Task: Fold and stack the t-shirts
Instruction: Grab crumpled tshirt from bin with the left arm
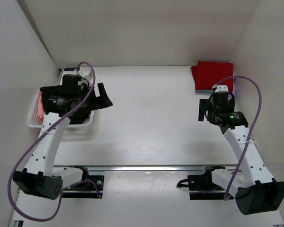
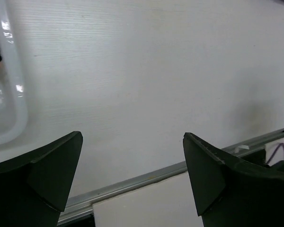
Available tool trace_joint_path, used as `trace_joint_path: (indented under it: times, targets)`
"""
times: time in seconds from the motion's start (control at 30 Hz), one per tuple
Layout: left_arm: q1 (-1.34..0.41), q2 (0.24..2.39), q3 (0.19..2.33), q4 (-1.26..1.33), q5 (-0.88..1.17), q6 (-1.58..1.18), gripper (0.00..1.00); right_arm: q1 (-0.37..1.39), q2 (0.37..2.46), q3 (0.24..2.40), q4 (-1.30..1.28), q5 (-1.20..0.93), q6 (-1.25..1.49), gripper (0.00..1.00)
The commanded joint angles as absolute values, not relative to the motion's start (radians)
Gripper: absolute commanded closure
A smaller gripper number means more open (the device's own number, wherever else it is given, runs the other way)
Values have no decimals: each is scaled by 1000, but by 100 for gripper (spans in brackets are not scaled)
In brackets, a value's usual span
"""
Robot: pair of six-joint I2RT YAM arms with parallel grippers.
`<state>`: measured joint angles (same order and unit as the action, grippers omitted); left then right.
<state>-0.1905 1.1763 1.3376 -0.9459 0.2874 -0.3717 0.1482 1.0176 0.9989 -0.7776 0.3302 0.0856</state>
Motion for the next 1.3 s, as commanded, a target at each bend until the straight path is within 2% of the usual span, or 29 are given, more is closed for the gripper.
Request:
trace_joint_path:
  times: [0.0,0.13,0.27,0.4,0.53,0.57,0.63,0.67,0.73,0.77,0.8,0.83,0.9,0.97,1.27]
  targets:
    - [-221,1161,1437,-1049,155,-284,1,123,986,989,-759,292,112,1]
    - [-296,1050,1428,-1086,11,-155,2,143,1005,1005,-765,287,118,0]
    - [-220,914,1307,-1089,-231,-106,1,109,999,1003,-761,244,152,0]
    - [-210,969,1290,-1014,-382,-77,1,104,996,1003,-776,180,207,1]
    - [-167,1113,1342,-817,-327,-117,1,161,1002,1043,-827,137,270,0]
    - [-160,1164,1359,-792,-319,-145,6,187,1002,1042,-847,150,273,0]
    - [-143,1253,1387,-709,-327,-191,80,196,991,1026,-839,135,281,1]
    - [-141,1317,1423,-698,-359,-202,100,178,983,1016,-836,115,270,1]
    - [-137,1443,1466,-680,-427,-204,100,129,973,1002,-839,95,252,1]
    - [-129,1474,1491,-692,-440,-218,94,117,970,1000,-836,89,238,1]
    - [-98,1520,1502,-692,-430,-238,67,97,963,997,-833,77,241,0]
    - [-71,1557,1503,-699,-395,-273,62,77,965,996,-842,72,230,0]
    - [-26,1592,1488,-689,-313,-317,63,83,977,999,-835,86,218,1]
    - [0,1615,1450,-649,-258,-356,58,93,991,1005,-831,95,215,0]
    - [81,1744,1333,-540,-180,-403,54,107,1063,1031,-831,97,198,1]
